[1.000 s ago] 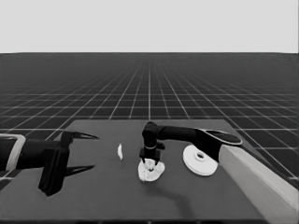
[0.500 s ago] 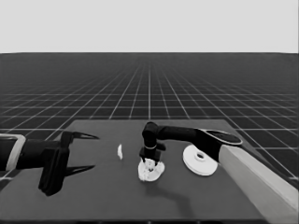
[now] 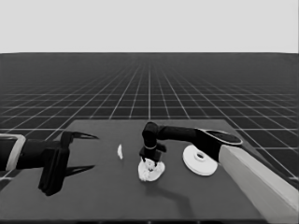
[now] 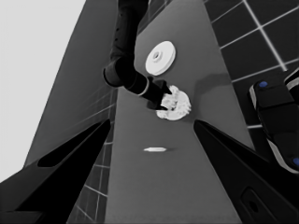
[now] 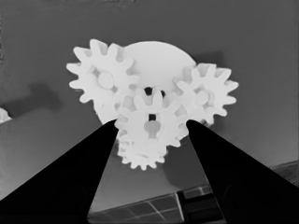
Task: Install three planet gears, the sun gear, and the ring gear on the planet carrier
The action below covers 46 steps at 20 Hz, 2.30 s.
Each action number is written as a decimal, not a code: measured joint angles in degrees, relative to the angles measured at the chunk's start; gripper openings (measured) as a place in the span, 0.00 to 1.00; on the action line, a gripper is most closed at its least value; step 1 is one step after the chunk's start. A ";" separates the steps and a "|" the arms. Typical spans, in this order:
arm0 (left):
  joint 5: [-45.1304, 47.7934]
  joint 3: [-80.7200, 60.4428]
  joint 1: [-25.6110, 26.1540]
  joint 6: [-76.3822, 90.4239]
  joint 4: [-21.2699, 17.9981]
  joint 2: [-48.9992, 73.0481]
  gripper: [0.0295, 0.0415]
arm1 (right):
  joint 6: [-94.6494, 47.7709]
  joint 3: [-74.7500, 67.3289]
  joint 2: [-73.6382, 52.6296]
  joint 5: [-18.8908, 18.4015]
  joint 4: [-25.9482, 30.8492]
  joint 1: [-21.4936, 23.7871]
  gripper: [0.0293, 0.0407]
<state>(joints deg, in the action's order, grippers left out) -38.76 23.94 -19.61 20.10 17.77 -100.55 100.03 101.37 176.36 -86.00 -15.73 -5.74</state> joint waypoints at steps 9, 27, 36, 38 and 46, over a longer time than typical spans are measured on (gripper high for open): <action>0.00 0.00 0.00 0.00 0.00 0.00 0.75 | 5.40 0.09 -0.09 0.02 -0.02 -0.39 0.14; 0.00 0.00 0.00 0.00 0.00 0.00 0.75 | 16.20 0.09 -0.10 0.02 -0.03 -0.40 0.14; 0.00 0.00 0.00 0.00 0.00 0.00 0.75 | 21.60 0.09 -0.10 0.02 -0.03 -0.41 0.14; 0.00 0.00 0.00 0.00 0.00 0.00 0.75 | 22.80 0.09 -0.10 0.02 -0.03 -0.40 0.14; 0.00 0.00 0.00 0.00 0.00 0.00 0.75 | 27.60 0.09 -0.10 0.02 -0.03 -0.40 0.14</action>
<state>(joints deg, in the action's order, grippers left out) -38.76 23.94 -19.61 20.10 17.77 -100.55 127.63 101.46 176.26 -85.98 -15.76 -6.14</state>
